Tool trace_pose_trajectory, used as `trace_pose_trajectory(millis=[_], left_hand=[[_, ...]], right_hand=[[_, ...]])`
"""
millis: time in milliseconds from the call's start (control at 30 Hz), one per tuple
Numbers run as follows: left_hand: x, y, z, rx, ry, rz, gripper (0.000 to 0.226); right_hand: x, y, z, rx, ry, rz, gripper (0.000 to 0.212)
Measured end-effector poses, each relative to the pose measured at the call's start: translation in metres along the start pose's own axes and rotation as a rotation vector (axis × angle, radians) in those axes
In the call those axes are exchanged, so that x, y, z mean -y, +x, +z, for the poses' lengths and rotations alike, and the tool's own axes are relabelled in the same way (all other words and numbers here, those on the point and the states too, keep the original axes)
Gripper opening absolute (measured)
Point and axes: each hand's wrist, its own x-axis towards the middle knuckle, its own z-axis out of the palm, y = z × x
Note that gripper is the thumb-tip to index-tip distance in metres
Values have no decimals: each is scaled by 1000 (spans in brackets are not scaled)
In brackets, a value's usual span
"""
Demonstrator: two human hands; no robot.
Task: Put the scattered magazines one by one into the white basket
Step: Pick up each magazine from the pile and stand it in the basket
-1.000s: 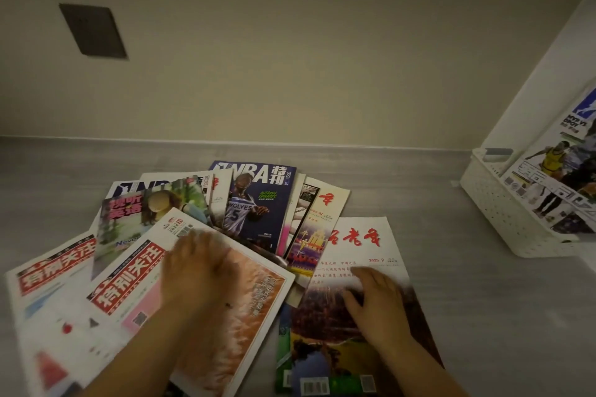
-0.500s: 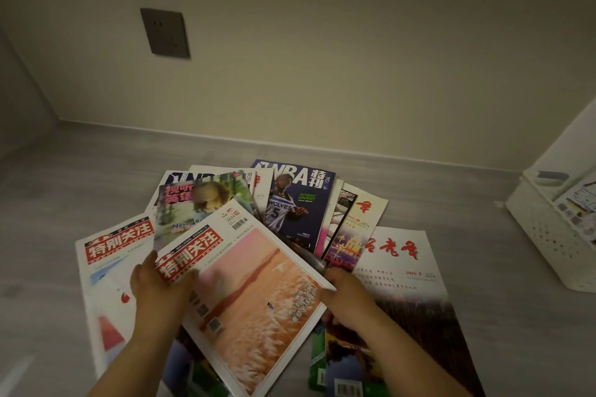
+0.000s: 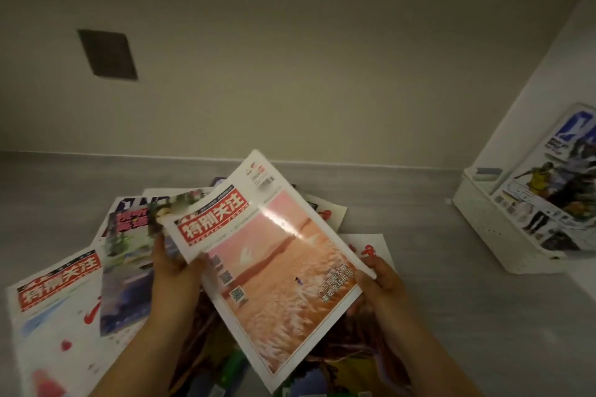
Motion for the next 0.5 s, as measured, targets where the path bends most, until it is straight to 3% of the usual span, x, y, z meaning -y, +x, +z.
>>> trace_pose_trajectory(millis=[100, 200, 500], left_hand=[[-15, 1, 36, 274, 13, 48, 37], [-32, -2, 87, 525, 122, 139, 34], [-94, -30, 274, 836, 82, 363, 33]], right_hand=[[1, -3, -35, -122, 31, -36, 17], [3, -8, -71, -166, 38, -73, 18], [10, 1, -192, -395, 3, -60, 25]])
